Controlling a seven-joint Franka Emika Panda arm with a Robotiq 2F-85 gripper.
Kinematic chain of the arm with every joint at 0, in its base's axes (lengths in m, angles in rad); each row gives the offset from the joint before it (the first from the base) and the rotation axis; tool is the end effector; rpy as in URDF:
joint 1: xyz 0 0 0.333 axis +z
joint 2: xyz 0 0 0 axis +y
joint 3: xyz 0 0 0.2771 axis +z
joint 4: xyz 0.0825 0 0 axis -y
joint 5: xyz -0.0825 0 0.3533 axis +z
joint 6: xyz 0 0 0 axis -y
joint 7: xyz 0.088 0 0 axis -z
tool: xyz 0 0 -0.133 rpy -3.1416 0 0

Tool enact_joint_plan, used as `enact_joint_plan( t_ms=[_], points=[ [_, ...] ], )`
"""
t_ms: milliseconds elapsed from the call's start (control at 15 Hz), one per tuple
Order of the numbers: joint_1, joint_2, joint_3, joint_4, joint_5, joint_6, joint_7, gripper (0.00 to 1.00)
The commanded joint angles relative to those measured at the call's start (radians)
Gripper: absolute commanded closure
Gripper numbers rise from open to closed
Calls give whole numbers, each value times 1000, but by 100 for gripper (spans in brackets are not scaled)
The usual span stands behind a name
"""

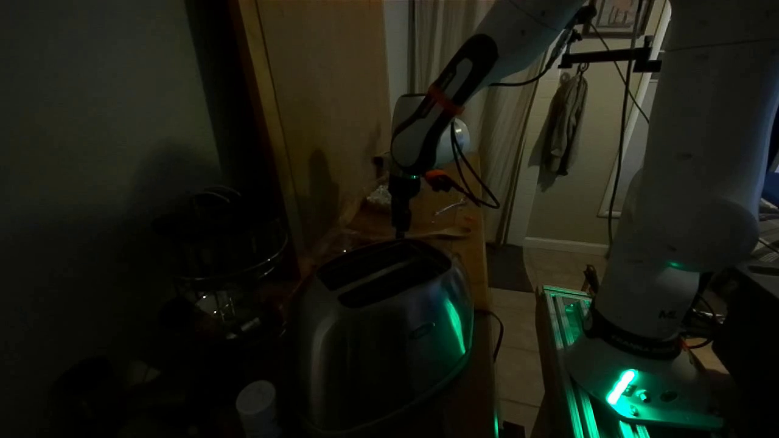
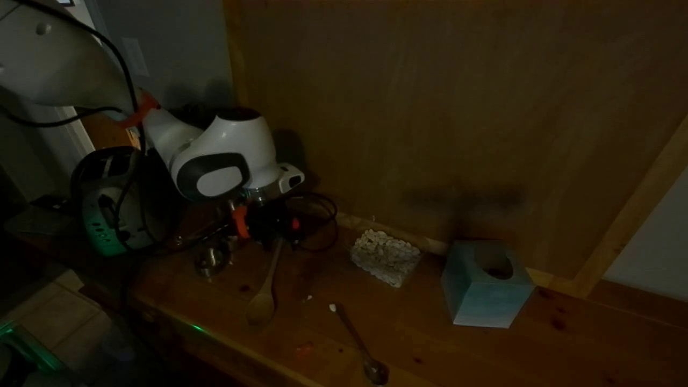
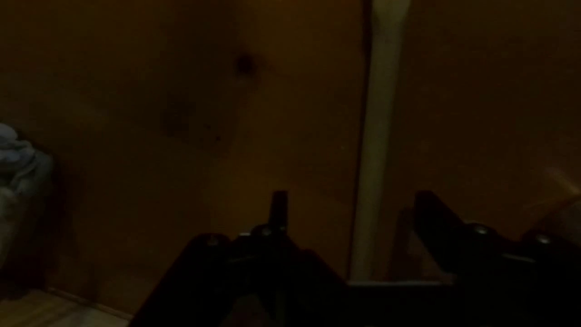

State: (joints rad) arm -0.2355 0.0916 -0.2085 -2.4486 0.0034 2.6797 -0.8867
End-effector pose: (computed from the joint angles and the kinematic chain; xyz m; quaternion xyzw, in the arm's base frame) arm 0.4340 -0.2080 0.2383 0.9732 0.2186 0.0503 0.0504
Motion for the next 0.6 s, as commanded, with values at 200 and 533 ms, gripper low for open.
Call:
enact_joint_plan(
  t_ms=[200, 533],
  points=[
    [3, -105, 0, 60, -92, -83, 26, 0],
    [3, -234, -12, 79, -111, -222, 53, 0]
  ],
)
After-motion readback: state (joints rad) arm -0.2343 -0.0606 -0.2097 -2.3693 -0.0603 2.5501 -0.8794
